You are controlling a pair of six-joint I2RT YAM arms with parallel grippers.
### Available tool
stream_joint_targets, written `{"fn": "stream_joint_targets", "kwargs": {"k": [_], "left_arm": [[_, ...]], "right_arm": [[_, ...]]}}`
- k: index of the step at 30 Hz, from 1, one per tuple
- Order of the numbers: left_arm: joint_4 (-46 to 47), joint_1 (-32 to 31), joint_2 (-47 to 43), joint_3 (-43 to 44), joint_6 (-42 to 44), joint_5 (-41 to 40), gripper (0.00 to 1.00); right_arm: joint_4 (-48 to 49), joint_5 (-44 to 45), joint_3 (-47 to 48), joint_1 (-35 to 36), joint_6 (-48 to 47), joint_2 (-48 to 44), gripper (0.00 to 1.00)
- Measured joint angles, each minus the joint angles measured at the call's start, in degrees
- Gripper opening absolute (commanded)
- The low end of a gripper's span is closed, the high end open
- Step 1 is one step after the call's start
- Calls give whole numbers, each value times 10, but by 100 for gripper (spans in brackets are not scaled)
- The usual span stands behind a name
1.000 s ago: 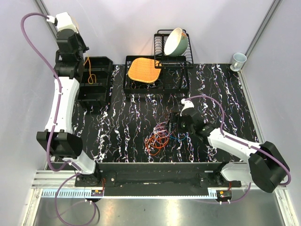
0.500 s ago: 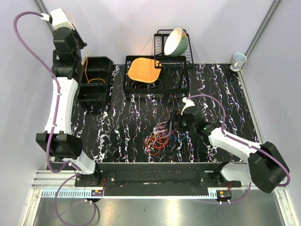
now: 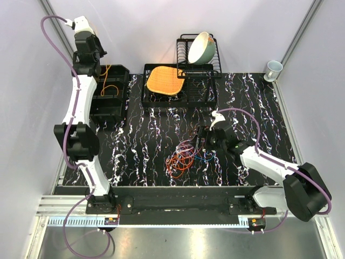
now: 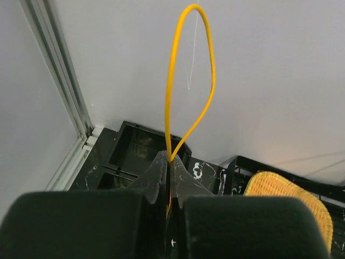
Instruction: Untangle the cables
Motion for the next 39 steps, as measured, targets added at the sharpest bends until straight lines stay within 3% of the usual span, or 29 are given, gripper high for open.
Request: {"fn": "stream_joint_targets", "kwargs": {"k": [17, 29, 39], "left_arm": [[37, 61, 90, -8, -50, 109, 0], [86, 56, 78, -156, -77, 141, 0], [85, 56, 90, -119, -72, 146, 0]], "right_arm": [[8, -24, -2, -16, 5, 4, 87], [8, -28, -2, -20, 7, 4, 87], [9, -38, -2, -24, 7, 4, 87]]}}
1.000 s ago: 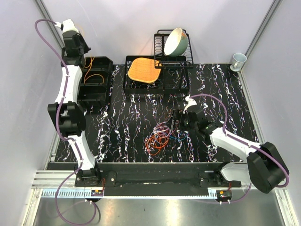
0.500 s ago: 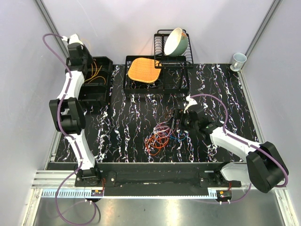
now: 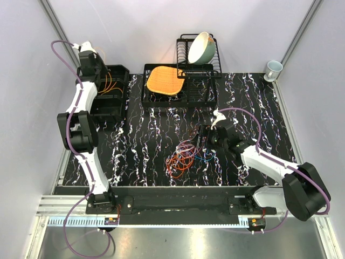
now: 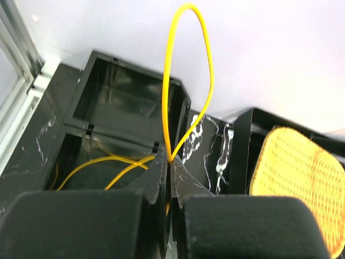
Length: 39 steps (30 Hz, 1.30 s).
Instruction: Untangle the cables
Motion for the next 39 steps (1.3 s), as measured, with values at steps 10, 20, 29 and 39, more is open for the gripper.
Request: {"fn": "stream_joint_targets", "kwargs": {"k": [10, 20, 29, 39], "left_arm": [[10, 0, 56, 31, -57, -49, 0], [15, 2, 74, -13, -226, -80, 0], [-90, 6, 77, -19, -348, -149, 0], [-185, 14, 152, 103, -395, -139, 27]], "right_arm": [[3, -5, 0, -4, 0, 7, 87], [4, -5, 0, -6, 3, 8, 86], [4, -5, 0, -8, 4, 8, 87], [8, -15, -4, -11, 4, 8, 86]]}}
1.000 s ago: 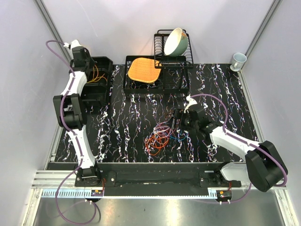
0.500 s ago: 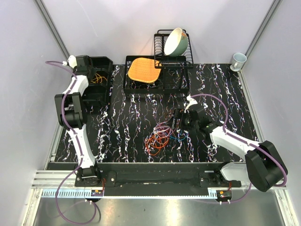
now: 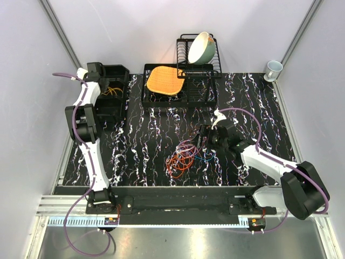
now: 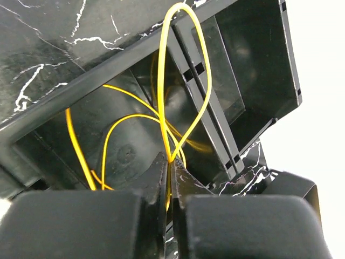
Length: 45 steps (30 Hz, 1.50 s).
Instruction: Untangle the cables
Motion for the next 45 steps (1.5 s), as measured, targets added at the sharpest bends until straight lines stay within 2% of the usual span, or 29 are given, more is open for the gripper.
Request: {"fn": "stream_joint_targets", "kwargs": {"k": [1, 2, 6, 17, 23, 29, 36, 45], "left_arm": [[-3, 1, 3, 4, 0, 4, 40], [-7, 2, 5, 7, -4, 11, 58], [-24, 3, 6, 9, -12, 32, 67], [-37, 7, -30, 12, -12, 78, 72], [-37, 2, -101, 7, 18, 90, 76], [-36, -23, -206, -68, 51, 82, 76], [-38, -130, -326, -195, 120, 30, 75], [-40, -332, -480, -375, 204, -33, 72]], "right_arm": [[1, 0, 0, 0, 0, 0, 86], [3, -1, 0, 0, 0, 0, 86], [8, -4, -2, -2, 0, 0, 86], [11, -5, -10, -4, 3, -4, 86], [14, -5, -13, -4, 6, -8, 86], [21, -5, -15, -4, 9, -10, 85], [21, -1, -27, -4, 17, -17, 83], [19, 26, -34, -4, 27, -23, 80]]}}
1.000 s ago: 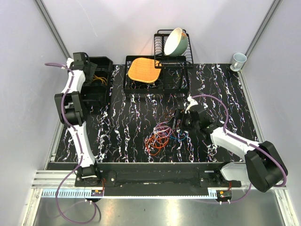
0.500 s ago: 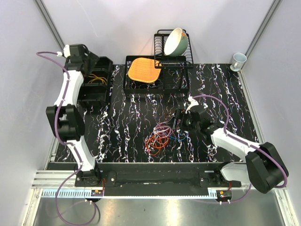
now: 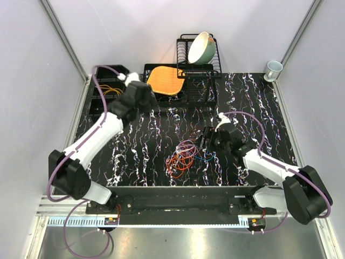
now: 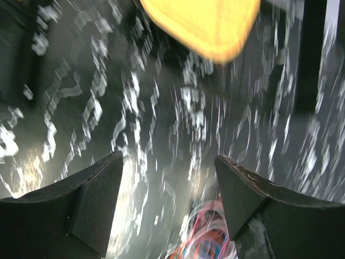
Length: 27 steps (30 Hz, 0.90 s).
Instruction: Untangle the cables
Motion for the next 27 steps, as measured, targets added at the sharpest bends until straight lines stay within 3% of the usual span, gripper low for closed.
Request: {"fn": "stream_joint_targets", "kwargs": {"k": [9, 15, 21, 27], "left_arm": [[1, -180, -77, -132, 47, -1, 65], [28, -249, -50, -138, 76, 37, 57], [35, -274, 47, -90, 107, 91, 49], [40, -280, 114, -37, 123, 130, 49]], "right_arm": [[-5, 31, -35, 0, 19, -56, 80], [-5, 37, -38, -1, 24, -68, 80], [-9, 61, -50, -1, 36, -96, 79], [-15, 99, -63, -1, 57, -133, 80]]}}
